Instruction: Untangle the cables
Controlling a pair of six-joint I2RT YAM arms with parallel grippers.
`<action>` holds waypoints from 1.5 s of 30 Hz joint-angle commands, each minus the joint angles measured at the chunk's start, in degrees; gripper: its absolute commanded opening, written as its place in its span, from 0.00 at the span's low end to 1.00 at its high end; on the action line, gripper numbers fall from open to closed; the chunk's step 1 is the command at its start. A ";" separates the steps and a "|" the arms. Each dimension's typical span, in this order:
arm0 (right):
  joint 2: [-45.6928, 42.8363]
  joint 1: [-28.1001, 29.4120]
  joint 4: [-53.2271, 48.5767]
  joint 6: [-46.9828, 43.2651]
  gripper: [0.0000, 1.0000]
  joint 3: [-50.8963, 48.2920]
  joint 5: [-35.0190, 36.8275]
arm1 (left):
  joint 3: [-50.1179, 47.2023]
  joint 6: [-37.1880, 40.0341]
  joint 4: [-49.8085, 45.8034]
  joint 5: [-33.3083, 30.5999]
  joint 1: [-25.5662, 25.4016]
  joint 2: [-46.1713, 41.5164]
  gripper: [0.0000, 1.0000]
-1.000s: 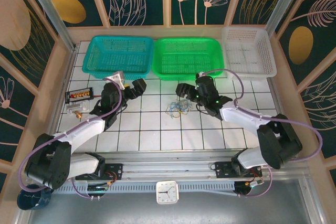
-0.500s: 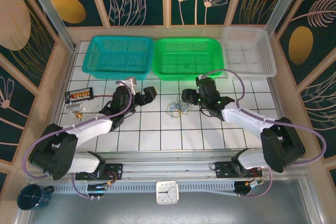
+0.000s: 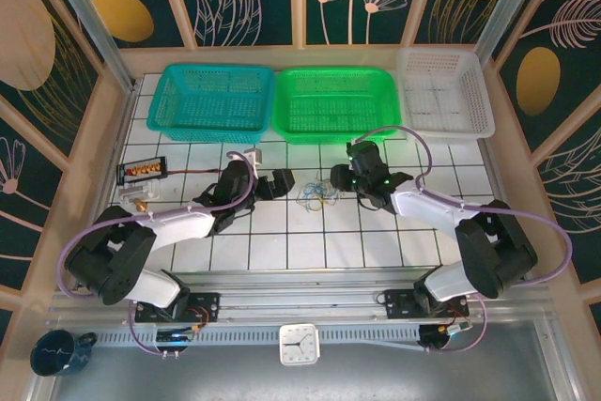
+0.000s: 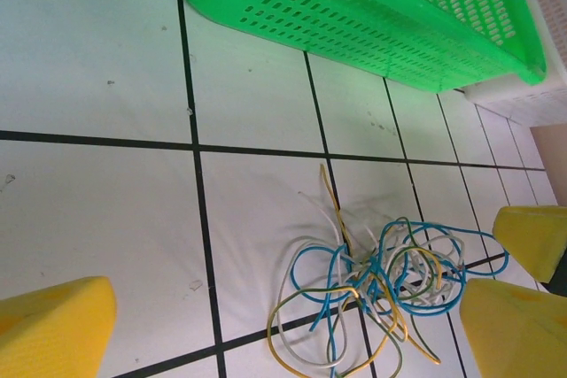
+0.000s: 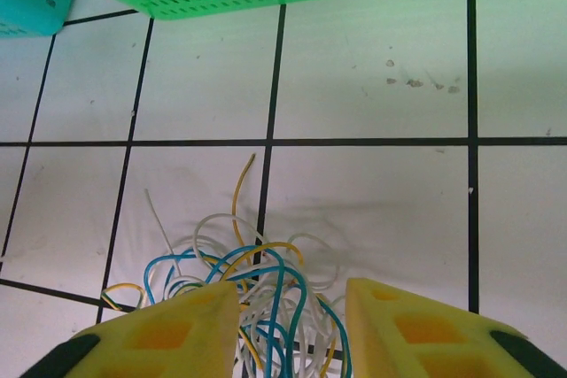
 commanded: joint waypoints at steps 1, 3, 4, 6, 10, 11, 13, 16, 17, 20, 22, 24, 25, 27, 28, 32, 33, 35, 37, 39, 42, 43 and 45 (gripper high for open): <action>0.49 -0.50 0.32 -0.49 0.35 -0.33 1.39 | 2.07 -0.74 -0.04 -0.16 -0.10 0.39 0.99; 0.65 -0.65 0.27 -0.40 0.37 -0.33 1.22 | 2.23 -0.73 -0.16 -0.10 -0.15 0.47 0.99; 0.74 -0.61 0.35 -0.34 0.37 -0.35 1.24 | 2.23 -0.75 -0.07 -0.05 -0.14 0.47 0.99; 1.01 -0.65 0.35 -0.40 0.37 -0.42 1.17 | 2.26 -0.82 -0.08 0.02 -0.10 0.52 0.99; 1.54 -0.75 0.53 -0.23 0.37 -0.84 0.95 | 2.27 -1.04 0.00 0.10 -0.13 0.40 0.99; 1.62 -0.76 0.60 -0.23 0.37 -0.97 0.96 | 2.22 -1.01 0.06 0.10 -0.10 0.32 0.99; 1.72 -0.75 0.62 -0.23 0.36 -1.33 1.08 | 2.22 -1.01 0.08 0.11 -0.16 0.30 0.99; 1.80 -0.82 0.55 -0.27 0.27 -1.57 1.25 | 2.25 -1.10 0.09 0.02 -0.18 0.43 0.99; 1.68 -0.80 0.47 -0.29 0.22 -1.57 1.33 | 2.31 -1.13 0.17 0.03 -0.11 0.48 0.99; 0.76 -0.75 0.19 -0.40 0.09 -1.54 1.34 | 2.22 -1.39 0.49 0.09 -0.10 0.65 0.99; -0.39 -0.75 -0.33 -0.40 0.00 -1.17 1.12 | 2.35 -1.59 0.55 0.14 -0.11 0.93 0.99; -1.92 -0.75 -0.90 -0.33 0.00 -0.49 0.63 | 2.32 -1.52 0.69 0.12 -0.15 1.15 0.99; -2.96 -0.75 -1.23 -0.31 0.00 -0.11 0.30 | 2.46 -1.55 0.76 0.10 -0.14 1.26 0.99; -4.96 -0.75 -1.45 -0.19 0.00 0.57 -0.27 | 2.48 -1.45 0.81 -0.15 -0.09 1.44 0.99; -6.04 -0.74 -1.50 -0.14 0.00 0.91 -0.54 | 2.57 -1.35 0.83 -0.24 -0.11 1.52 0.99; -8.88 -0.73 -1.50 0.17 0.00 1.81 -0.94 | 2.84 -1.26 0.87 -0.26 -0.11 1.94 0.99; -9.42 -0.71 -1.57 0.18 0.00 2.08 -1.69 | 2.84 -1.26 0.92 -0.30 -0.16 2.05 0.99; -10.41 -0.59 -1.22 0.34 0.00 2.29 -3.14 | 2.85 -1.29 0.93 -0.29 -0.18 2.23 0.99; -11.63 -0.62 -0.22 0.47 0.00 2.33 -4.84 | 2.84 -1.17 0.96 -0.33 -0.12 2.32 0.99; -12.82 -0.65 0.99 0.72 0.00 2.29 -6.65 | 2.84 -1.09 0.87 -0.40 -0.12 2.36 0.99; -14.33 -0.56 2.13 1.07 0.00 2.71 -8.10 | 3.02 -0.91 0.75 -0.40 -0.10 2.48 0.99; -14.71 -0.53 2.19 1.24 0.00 2.84 -8.19 | 3.14 -0.98 0.78 -0.43 -0.15 2.49 0.99; -15.44 -0.48 2.39 1.34 0.00 3.20 -8.40 | 3.19 -0.88 0.74 -0.42 -0.09 2.66 0.99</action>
